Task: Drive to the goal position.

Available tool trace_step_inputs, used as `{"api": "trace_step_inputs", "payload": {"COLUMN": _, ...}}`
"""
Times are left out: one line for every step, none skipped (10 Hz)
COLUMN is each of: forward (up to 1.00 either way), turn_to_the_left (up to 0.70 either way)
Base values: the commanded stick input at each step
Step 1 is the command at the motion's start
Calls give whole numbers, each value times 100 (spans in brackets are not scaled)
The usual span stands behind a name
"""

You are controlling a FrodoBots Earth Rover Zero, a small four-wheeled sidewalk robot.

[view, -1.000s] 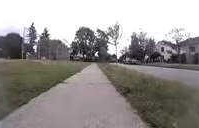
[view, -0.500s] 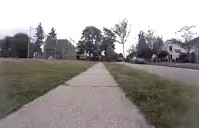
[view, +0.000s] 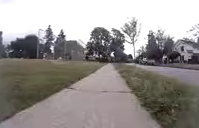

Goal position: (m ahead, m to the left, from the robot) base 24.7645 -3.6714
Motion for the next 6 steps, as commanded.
{"api": "trace_step_inputs", "payload": {"forward": 70, "turn_to_the_left": 0}}
{"api": "trace_step_inputs", "payload": {"forward": 70, "turn_to_the_left": 0}}
{"api": "trace_step_inputs", "payload": {"forward": 70, "turn_to_the_left": 0}}
{"api": "trace_step_inputs", "payload": {"forward": 70, "turn_to_the_left": 0}}
{"api": "trace_step_inputs", "payload": {"forward": 70, "turn_to_the_left": 0}}
{"api": "trace_step_inputs", "payload": {"forward": 70, "turn_to_the_left": 0}}
